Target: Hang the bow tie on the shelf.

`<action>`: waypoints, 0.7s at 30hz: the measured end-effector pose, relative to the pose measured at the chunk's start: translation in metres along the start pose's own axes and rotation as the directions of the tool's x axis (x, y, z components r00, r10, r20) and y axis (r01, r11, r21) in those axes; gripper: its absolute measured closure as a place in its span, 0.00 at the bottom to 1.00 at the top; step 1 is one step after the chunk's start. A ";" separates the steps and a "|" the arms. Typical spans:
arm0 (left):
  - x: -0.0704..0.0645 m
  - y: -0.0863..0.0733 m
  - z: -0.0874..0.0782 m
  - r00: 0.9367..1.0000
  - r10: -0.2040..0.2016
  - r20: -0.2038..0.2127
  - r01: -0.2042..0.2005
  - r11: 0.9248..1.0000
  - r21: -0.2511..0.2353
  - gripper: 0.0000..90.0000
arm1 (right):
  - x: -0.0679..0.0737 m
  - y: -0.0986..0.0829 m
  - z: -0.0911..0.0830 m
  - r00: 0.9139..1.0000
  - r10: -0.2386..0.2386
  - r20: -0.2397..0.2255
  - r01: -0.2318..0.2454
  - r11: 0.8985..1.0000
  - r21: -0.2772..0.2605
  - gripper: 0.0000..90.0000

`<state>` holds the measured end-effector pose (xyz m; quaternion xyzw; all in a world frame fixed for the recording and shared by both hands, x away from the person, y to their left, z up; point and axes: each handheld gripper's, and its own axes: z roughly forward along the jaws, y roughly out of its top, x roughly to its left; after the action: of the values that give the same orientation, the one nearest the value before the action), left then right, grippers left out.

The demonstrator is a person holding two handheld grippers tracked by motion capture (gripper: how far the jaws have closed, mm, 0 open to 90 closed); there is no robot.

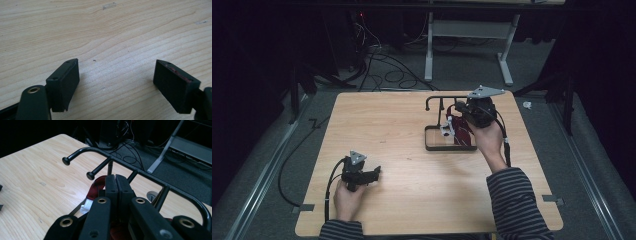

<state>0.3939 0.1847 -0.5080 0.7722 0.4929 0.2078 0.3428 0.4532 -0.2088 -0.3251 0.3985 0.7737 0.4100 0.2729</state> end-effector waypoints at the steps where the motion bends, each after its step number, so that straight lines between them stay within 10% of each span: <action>1: 0.000 0.000 0.000 1.000 -0.002 0.000 0.002 1.000 -0.002 0.24 | -0.001 0.002 0.001 1.000 0.008 -0.001 -0.008 1.000 0.005 1.00; 21: 0.000 0.000 0.000 1.000 0.000 0.000 0.000 1.000 0.000 0.24 | -0.017 0.007 0.018 0.996 0.072 0.054 -0.073 0.997 0.022 1.00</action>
<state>0.3936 0.1848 -0.5080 0.7722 0.4929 0.2077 0.3430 0.4789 -0.2131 -0.3267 0.4401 0.7561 0.3996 0.2736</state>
